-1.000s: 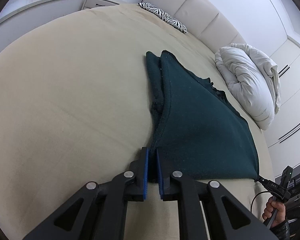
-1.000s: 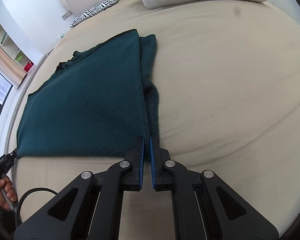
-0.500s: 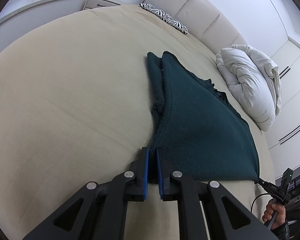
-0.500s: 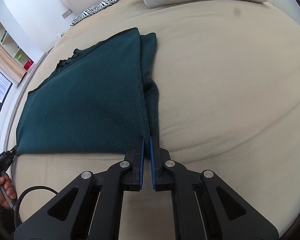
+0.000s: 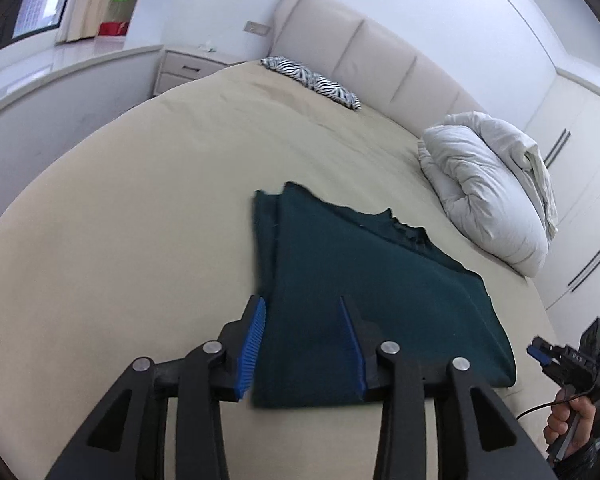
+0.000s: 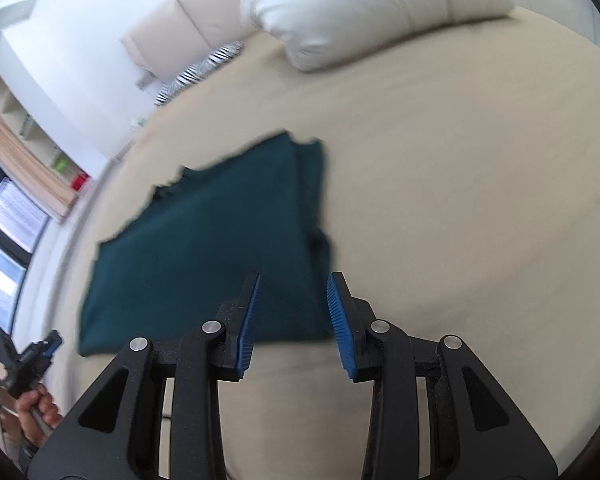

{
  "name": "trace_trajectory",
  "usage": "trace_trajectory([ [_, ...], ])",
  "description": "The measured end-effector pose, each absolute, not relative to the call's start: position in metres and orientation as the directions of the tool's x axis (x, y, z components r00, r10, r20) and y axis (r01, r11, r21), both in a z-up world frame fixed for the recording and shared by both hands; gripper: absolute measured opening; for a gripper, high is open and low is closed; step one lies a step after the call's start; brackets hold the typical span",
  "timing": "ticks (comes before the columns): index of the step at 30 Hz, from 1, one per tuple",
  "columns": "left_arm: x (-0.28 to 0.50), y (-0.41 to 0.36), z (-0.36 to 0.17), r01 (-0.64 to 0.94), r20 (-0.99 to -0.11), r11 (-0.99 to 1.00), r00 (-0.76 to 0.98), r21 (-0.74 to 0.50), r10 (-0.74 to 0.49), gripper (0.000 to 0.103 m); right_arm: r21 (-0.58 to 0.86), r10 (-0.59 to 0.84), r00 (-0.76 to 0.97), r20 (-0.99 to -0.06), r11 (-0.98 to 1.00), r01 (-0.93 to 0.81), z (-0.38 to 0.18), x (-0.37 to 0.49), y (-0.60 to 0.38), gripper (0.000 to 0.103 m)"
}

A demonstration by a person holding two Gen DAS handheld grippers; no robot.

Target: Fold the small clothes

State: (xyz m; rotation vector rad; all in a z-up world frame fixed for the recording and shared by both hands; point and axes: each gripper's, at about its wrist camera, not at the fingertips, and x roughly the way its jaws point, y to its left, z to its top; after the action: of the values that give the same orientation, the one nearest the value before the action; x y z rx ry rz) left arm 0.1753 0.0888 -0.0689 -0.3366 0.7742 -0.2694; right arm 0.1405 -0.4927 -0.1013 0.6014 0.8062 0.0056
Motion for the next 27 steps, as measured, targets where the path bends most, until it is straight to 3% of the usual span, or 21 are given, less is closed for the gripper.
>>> trace_trajectory([
  [4,0.213,0.022,-0.070,0.227,-0.616,0.935,0.705,-0.272,-0.350,0.039,0.612,0.428,0.679,-0.596,0.790,0.039,-0.108,0.206,-0.436,0.033],
  [9,0.264,-0.018,-0.092,0.240,-0.665,0.960,0.694,-0.145,-0.274,0.039,0.723,0.576,0.594,-0.561,0.690,0.014,-0.147,0.280,-0.383,0.033],
  [13,0.294,-0.006,-0.116,0.174,-0.708,0.978,0.675,-0.118,-0.206,0.039,0.742,0.551,0.619,-0.560,0.665,0.080,-0.173,0.308,-0.392,0.031],
  [17,0.298,0.016,-0.135,0.132,-0.694,0.969,0.678,-0.208,-0.242,0.039,0.847,0.544,0.722,-0.427,0.520,0.109,-0.199,0.297,-0.451,0.023],
  [22,0.301,0.011,-0.137,0.144,-0.698,0.975,0.681,-0.170,-0.222,0.040,0.887,0.405,0.846,-0.345,0.437,0.153,-0.213,0.250,-0.517,0.016],
  [25,0.308,0.018,-0.136,0.127,-0.700,0.968,0.670,-0.217,-0.245,0.040,0.857,0.302,0.870,-0.390,0.465,0.223,-0.212,0.224,-0.540,0.004],
  [27,0.304,0.022,-0.133,0.118,-0.699,0.967,0.672,-0.225,-0.245,0.040,0.831,0.200,0.872,-0.448,0.454,0.322,-0.213,0.202,-0.554,0.010],
])
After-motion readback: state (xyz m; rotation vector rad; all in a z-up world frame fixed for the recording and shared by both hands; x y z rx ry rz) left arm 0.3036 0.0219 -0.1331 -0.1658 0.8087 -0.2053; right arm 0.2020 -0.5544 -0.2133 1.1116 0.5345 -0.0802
